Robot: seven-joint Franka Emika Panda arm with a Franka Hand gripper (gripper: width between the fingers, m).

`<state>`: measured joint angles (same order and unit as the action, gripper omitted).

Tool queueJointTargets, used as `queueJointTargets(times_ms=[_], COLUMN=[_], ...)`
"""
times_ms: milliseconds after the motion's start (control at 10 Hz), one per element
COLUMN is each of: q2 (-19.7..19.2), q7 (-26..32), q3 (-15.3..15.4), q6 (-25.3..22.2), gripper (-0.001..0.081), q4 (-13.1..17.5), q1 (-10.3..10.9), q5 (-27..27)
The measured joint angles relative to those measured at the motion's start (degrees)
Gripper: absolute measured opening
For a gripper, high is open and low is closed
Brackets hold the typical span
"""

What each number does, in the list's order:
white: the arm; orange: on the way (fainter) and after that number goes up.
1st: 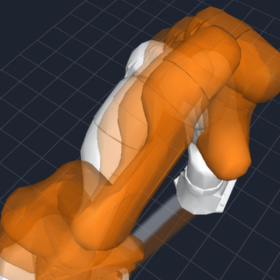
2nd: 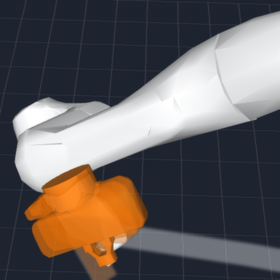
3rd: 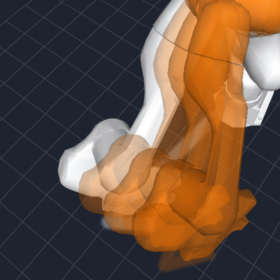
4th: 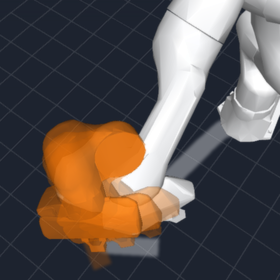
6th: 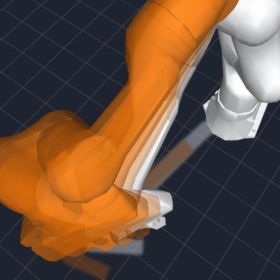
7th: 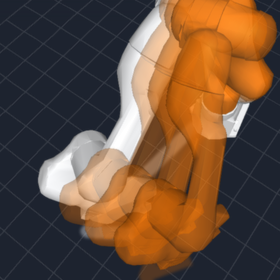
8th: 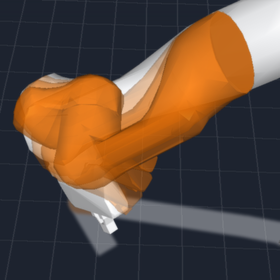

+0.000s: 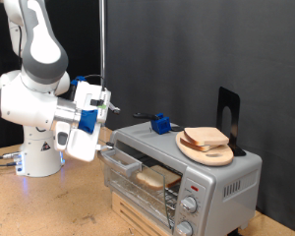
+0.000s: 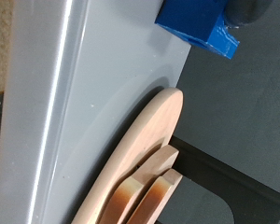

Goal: Make a piece of toast with the oven

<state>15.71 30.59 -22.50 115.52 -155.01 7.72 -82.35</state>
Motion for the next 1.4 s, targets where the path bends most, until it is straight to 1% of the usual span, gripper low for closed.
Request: queueJointTargets(times_ms=[200,500,700,900,1000,1100,1200,1400], q2=[1.71,3.42,4.31,4.92,3.76,2.50,2.01,1.74], q7=[1.41,2.64,4.09,4.93,5.77,7.32,7.75,6.69], q3=[2.28,5.09,6.45,8.29,9.52,10.11,9.96,8.86], q6=[3.02,6.19,6.46,6.67,7.40,8.07,8.04,6.22], gripper=[0.0798,0.0798,0.0798,0.0798,0.0799,0.0799,0.0799,0.0799], q4=[-1.40,-2.80,-3.69,-5.25,-6.30,-6.55,-6.71,-7.35], q1=[0.04,0.07,0.09,0.37,0.93,1.18,1.13,0.67], q5=[-2.33,-5.22,-6.16,-7.89,-9.17,-10.85,-11.19,-9.83])
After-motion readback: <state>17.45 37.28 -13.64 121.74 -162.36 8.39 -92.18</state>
